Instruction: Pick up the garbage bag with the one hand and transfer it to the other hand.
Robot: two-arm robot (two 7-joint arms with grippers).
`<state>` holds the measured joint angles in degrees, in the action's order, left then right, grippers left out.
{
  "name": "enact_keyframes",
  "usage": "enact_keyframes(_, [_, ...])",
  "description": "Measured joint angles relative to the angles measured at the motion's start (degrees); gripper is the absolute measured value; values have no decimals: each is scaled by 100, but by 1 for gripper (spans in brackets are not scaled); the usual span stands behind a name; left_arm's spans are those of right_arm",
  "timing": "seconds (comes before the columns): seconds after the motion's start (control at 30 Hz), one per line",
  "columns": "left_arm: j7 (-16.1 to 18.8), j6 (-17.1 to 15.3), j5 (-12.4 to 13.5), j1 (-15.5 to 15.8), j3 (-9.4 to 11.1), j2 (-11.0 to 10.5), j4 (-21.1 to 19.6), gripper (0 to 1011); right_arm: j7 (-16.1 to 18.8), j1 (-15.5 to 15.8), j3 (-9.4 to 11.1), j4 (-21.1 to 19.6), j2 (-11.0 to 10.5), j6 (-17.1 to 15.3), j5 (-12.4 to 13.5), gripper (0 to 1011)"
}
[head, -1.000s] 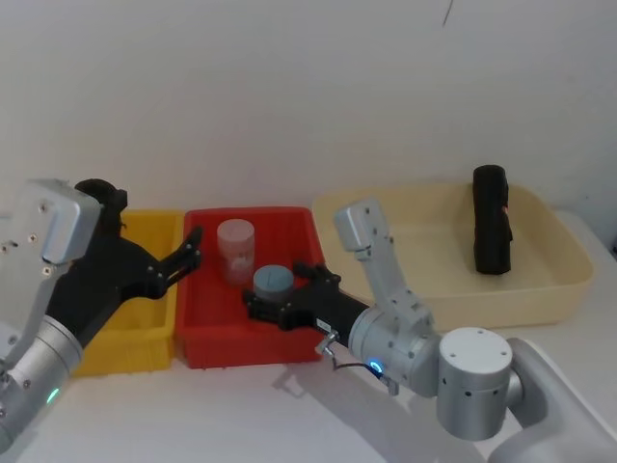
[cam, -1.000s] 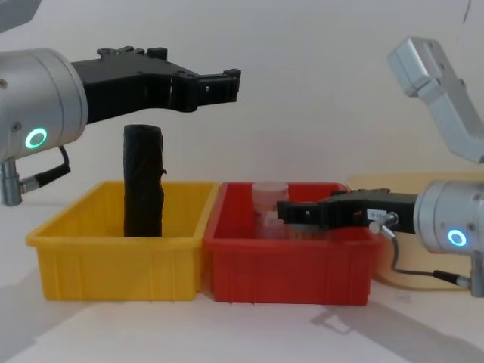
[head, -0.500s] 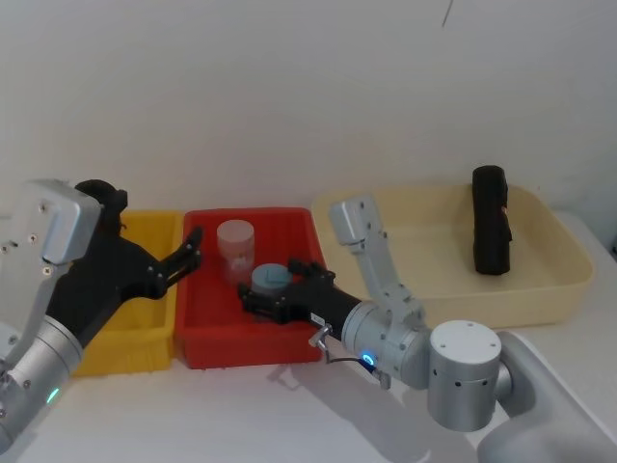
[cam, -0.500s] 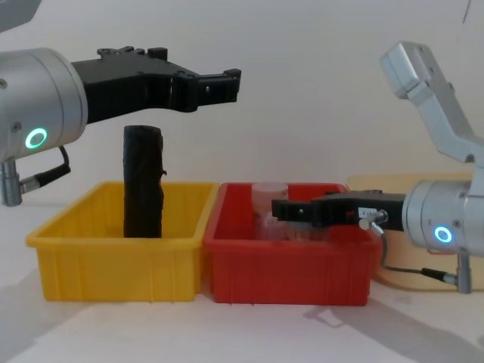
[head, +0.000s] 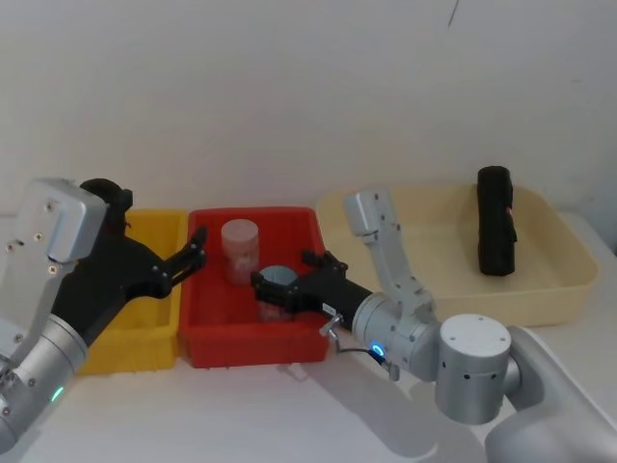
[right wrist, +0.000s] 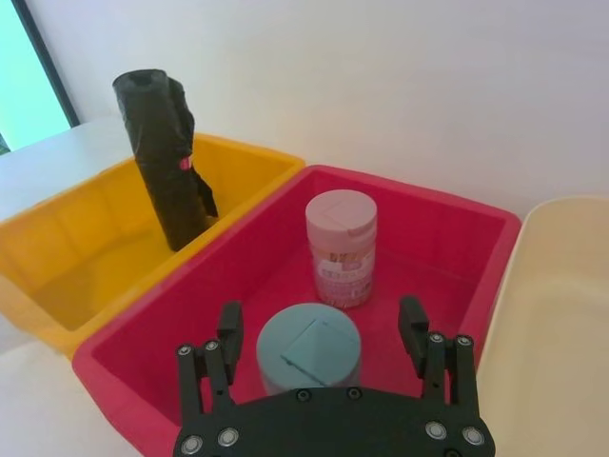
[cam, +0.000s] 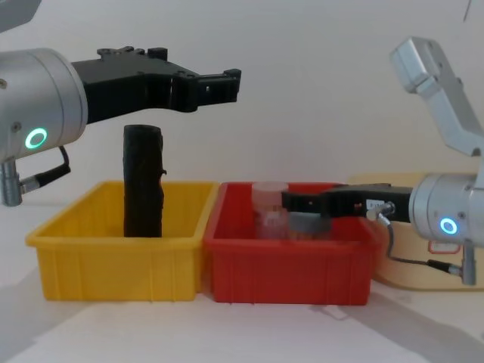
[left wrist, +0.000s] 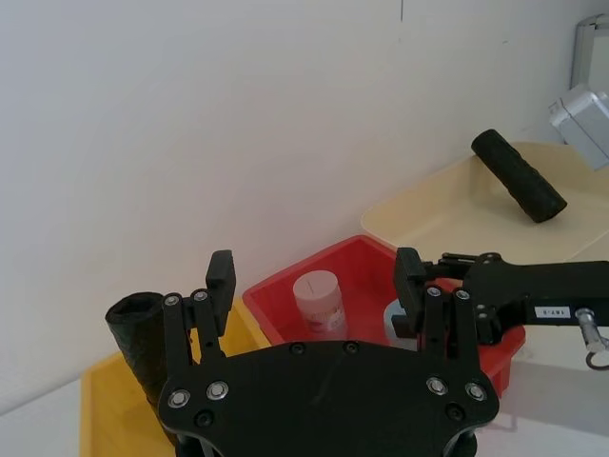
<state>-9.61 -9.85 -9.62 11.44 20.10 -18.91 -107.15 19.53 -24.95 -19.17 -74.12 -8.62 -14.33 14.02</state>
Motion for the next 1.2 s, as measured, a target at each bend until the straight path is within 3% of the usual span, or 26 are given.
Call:
enact_keyframes(0.67, [0,1,0,0,0,0,1,1002,-15,-21,-63,35,-81,35,87,1000])
enact_keyframes(1.2, [0,1,0,0,0,0,1,1002,-43,-137,-155,315,-71,132,124,1000])
